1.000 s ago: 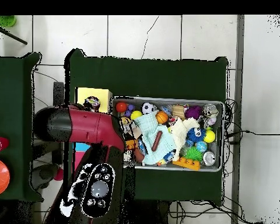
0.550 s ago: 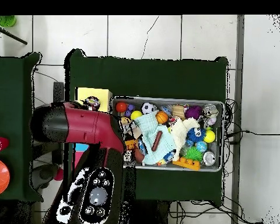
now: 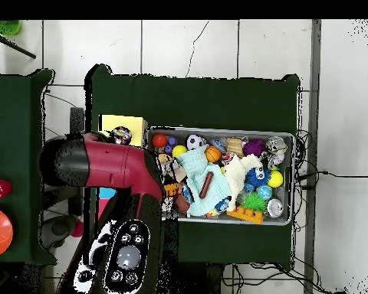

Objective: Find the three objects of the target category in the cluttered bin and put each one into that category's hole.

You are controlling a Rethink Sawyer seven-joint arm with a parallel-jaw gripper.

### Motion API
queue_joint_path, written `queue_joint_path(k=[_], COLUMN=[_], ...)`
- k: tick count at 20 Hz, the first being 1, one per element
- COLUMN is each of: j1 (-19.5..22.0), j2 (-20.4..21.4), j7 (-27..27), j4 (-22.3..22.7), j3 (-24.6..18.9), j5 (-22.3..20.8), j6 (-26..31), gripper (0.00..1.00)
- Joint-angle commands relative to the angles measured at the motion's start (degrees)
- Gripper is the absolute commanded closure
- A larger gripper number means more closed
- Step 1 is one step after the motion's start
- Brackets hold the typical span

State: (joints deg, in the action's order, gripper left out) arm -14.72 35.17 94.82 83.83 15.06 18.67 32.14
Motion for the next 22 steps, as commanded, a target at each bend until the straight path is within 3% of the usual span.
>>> queue_joint_path(k=[1,11,22], j1=[0.8,1.6,2.5], j2=[-2.9,-4.9,-6.1], j7=[9.6,9.3,8.7], j4=[0.5,2.1,2.3], j3=[-1.3,-2.2,-3.2], j5=[-3.0,-3.9,-4.9], j6=[-3.5,-10.8,-14.0], gripper=[1.0,1.0,1.0])
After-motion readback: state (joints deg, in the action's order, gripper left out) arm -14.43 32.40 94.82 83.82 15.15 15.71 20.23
